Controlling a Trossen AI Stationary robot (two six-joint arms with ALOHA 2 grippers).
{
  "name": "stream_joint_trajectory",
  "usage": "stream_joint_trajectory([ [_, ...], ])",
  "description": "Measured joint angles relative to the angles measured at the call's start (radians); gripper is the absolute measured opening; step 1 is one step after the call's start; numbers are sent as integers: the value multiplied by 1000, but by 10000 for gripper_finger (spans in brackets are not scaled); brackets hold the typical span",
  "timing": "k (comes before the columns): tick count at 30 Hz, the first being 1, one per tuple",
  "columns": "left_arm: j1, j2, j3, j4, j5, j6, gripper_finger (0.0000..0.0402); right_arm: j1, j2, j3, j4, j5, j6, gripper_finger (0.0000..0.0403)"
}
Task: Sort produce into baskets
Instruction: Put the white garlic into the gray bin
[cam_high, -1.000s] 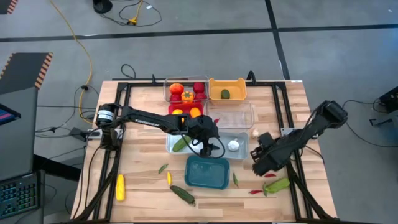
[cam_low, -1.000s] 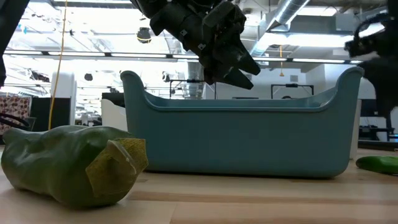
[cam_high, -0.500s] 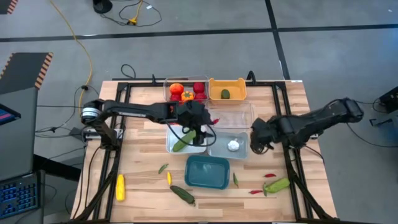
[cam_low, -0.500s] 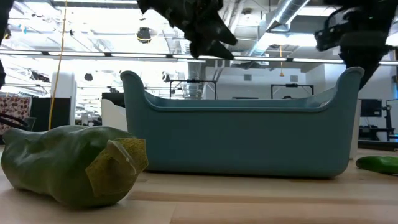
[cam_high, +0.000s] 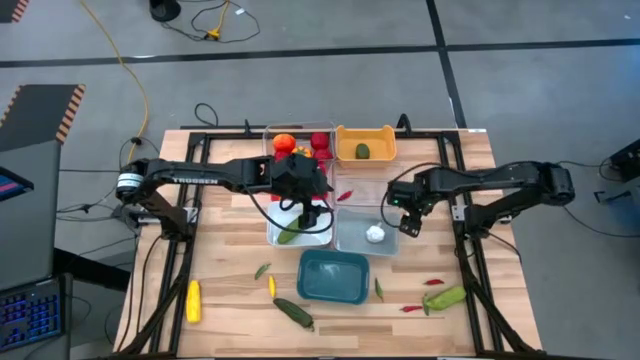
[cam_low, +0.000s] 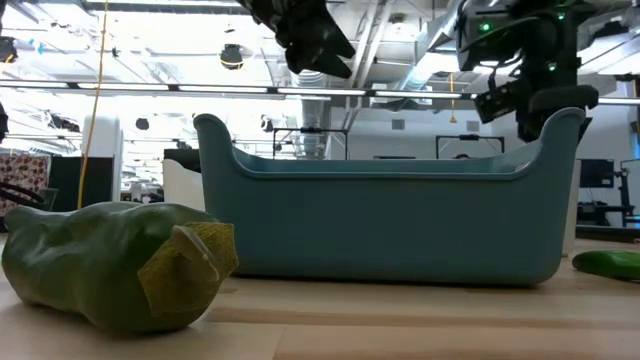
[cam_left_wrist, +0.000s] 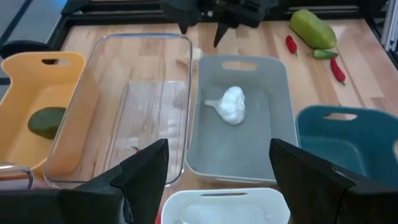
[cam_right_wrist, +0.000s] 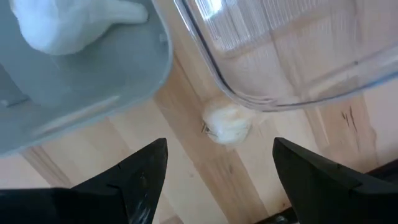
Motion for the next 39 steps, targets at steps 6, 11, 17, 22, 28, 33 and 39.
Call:
stream_joint_trajectory([
  [6, 0, 0, 0, -26, 0, 0, 265, 27, -77, -13, -40, 4, 43, 317],
  [11, 0, 0, 0, -25, 0, 0, 265, 33, -163, -140, 48, -18, 95, 317],
  [17, 0, 1, 0, -24, -1, 0, 265, 33, -182, -219, 186, -12, 102, 317],
  [22, 0, 1, 0, -24, 0, -1, 265, 29, -142, -254, 229, 41, 78, 317],
  [28, 0, 2, 0, -24, -1, -2, 265, 20, -93, -277, 313, 68, 90, 317],
  [33, 0, 2, 0, -24, 0, -1, 265, 21, -64, -305, 331, 68, 119, 316],
  [39, 0, 2, 0, -24, -1, 18, 265, 21, -57, -324, 385, 73, 136, 284],
])
